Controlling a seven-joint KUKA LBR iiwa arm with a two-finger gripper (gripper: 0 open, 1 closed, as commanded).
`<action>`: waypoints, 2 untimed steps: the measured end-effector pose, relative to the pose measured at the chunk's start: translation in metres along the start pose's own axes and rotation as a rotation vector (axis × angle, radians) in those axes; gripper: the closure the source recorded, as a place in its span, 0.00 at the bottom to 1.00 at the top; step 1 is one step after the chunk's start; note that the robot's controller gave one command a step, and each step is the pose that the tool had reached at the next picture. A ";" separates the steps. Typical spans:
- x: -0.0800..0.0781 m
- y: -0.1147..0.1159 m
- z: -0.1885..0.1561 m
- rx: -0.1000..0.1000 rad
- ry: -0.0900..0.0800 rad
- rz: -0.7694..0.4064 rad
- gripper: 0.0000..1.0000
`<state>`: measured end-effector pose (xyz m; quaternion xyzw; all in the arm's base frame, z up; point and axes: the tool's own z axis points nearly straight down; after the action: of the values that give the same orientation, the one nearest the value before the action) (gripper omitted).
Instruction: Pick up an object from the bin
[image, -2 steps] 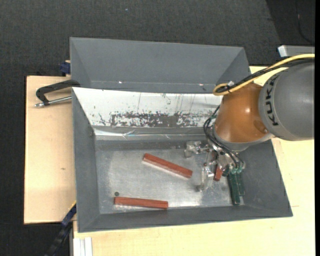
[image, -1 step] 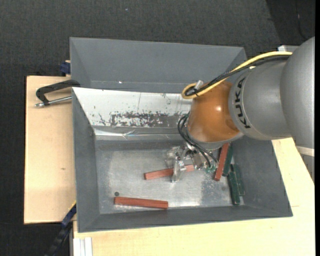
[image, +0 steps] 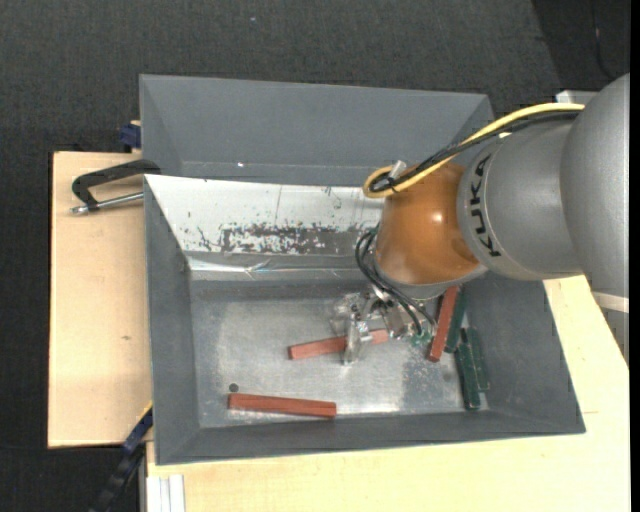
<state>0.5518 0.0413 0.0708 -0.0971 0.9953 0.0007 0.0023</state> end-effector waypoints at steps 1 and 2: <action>-0.017 -0.008 -0.114 0.001 -0.001 -0.046 1.00; -0.017 -0.008 -0.114 0.001 -0.001 -0.046 1.00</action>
Offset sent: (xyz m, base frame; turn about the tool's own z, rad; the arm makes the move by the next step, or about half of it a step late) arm 0.0000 0.0000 0.0000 0.0000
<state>0.5691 0.0363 0.1846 -0.1201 0.9928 0.0003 0.0028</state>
